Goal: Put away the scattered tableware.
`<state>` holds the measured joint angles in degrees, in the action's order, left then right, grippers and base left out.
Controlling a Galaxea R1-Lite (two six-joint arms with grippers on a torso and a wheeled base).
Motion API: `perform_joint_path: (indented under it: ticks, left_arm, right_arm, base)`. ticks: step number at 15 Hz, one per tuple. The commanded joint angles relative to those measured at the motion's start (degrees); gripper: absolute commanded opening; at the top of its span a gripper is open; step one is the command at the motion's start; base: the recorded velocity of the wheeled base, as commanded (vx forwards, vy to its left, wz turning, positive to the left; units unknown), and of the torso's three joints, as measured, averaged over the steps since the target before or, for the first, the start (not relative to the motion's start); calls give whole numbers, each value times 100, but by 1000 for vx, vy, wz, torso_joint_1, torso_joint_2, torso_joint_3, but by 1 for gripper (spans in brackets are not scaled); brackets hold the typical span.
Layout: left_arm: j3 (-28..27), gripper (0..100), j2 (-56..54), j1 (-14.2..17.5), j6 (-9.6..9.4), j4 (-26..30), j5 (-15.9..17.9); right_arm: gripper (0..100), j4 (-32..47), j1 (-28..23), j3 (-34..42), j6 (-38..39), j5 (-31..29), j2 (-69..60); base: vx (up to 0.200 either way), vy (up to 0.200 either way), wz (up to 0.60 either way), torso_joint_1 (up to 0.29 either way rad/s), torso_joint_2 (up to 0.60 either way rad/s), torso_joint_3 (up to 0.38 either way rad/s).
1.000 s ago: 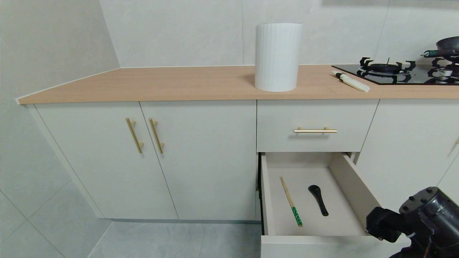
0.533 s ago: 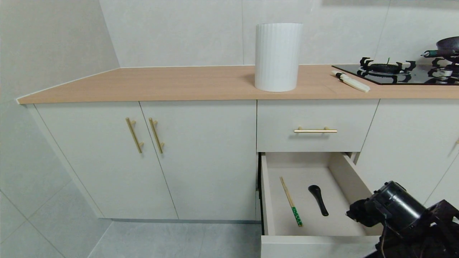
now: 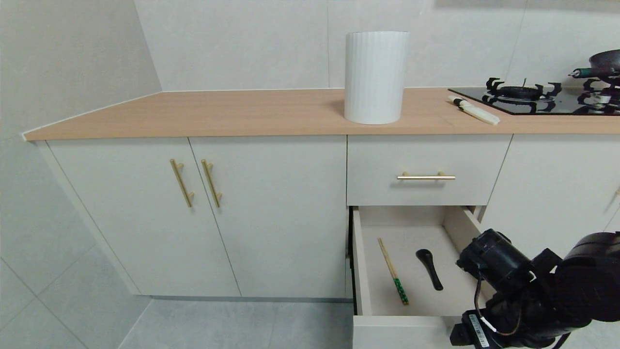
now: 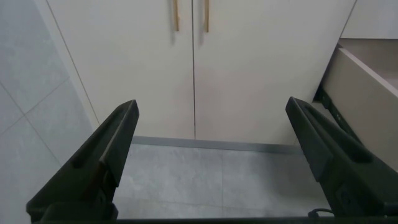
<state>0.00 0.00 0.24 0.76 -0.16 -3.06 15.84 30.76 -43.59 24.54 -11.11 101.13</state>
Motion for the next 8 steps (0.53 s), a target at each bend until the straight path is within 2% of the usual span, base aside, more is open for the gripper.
perform_joint_path:
  ticks: [1, 3, 5, 8]
  left_arm:
    - [0, 100, 9, 2, 4, -2, -2]
    - [0, 100, 9, 2, 4, -2, -2]
    - [0, 100, 0, 2, 4, -2, -2]
    - [0, 100, 0, 2, 4, -2, -2]
  right_arm:
    - [100, -116, -123, -62, -2, -32, 214]
    - [100, -432, -298, -35, -2, -50, 337]
    - [100, -1039, -439, 105, -2, -331, 478]
    - [100, -1953, -553, 299, -2, -401, 609]
  base:
    - [0, 0, 0, 0, 0, 0]
    - [0, 0, 0, 0, 0, 0]
    - [0, 0, 0, 0, 0, 0]
    - [0, 0, 0, 0, 0, 0]
